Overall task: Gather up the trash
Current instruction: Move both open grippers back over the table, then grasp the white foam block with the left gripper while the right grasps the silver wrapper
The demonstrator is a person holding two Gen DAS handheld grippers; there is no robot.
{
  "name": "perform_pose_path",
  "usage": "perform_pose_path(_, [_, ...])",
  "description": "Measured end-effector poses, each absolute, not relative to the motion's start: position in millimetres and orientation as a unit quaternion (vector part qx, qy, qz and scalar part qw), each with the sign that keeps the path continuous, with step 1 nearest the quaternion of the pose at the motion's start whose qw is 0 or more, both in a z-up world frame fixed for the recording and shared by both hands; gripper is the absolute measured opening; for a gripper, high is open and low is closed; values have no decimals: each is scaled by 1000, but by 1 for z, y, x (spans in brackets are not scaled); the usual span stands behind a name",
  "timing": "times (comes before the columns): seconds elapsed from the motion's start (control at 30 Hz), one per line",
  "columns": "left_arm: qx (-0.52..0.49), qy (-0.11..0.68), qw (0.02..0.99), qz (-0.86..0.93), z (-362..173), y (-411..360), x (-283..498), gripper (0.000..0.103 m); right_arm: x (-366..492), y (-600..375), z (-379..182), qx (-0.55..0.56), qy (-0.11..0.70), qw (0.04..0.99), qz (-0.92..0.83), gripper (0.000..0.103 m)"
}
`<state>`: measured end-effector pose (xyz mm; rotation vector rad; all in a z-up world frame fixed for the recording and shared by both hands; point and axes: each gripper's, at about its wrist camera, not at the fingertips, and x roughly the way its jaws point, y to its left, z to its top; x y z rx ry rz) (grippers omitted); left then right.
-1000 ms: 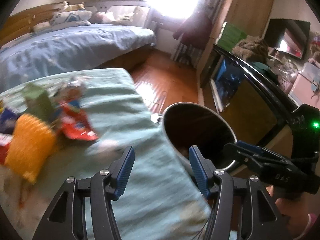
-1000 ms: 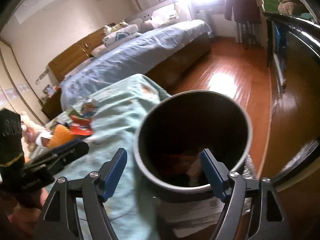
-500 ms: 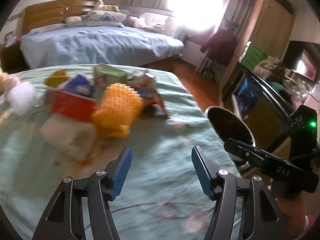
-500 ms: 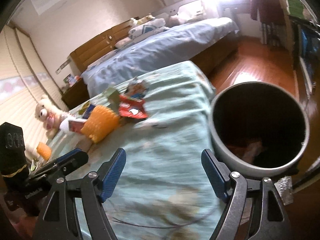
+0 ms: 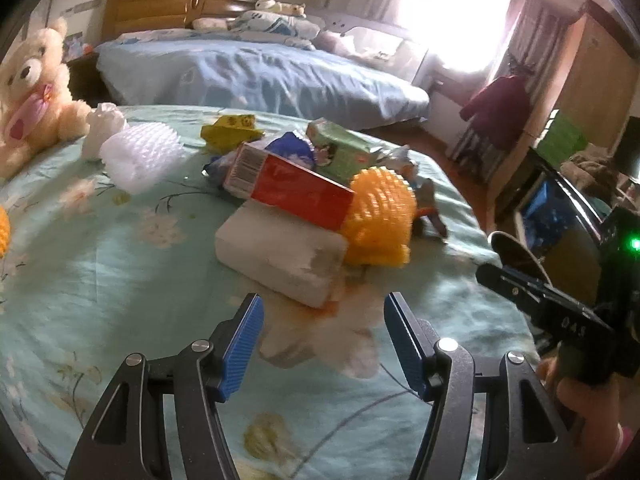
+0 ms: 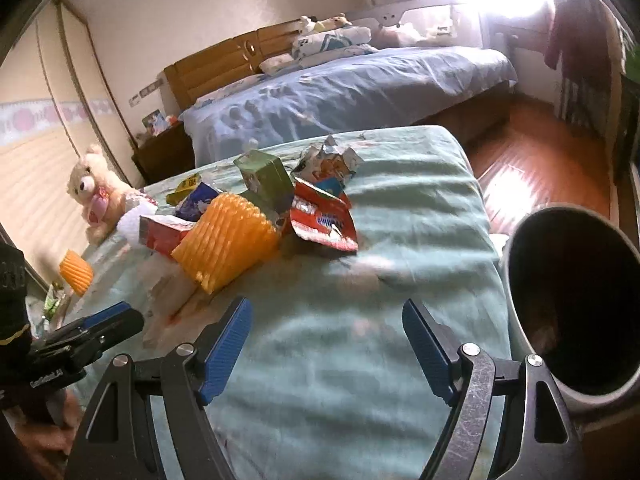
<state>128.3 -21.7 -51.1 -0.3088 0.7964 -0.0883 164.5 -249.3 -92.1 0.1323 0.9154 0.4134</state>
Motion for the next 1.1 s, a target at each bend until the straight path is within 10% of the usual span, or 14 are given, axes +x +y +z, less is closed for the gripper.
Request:
perform_pose_path(0.43, [-128,412,902,-13,-57,-34,159,60,213,-214,-106,-5,441,872,212,69])
perform_pose_path(0.5, [-126,416,900,-13,-59,-34,161,42,216,-210,-107,-19,440,873,209,58])
perform_pose_path(0.57, [-135,418,898,-20,-62,-30,165,38,219,-209,-111,-22,452,867,210,16])
perform_pose_path(0.67, [-141,412,900,-29,-63,-25,164,32,217,-212,-109,-17,447,870,210,6])
perform_pose_path(1.1, [-137,377,915,-42,-50,-20,122,18,180,-250,-93,67,434,876,200,1])
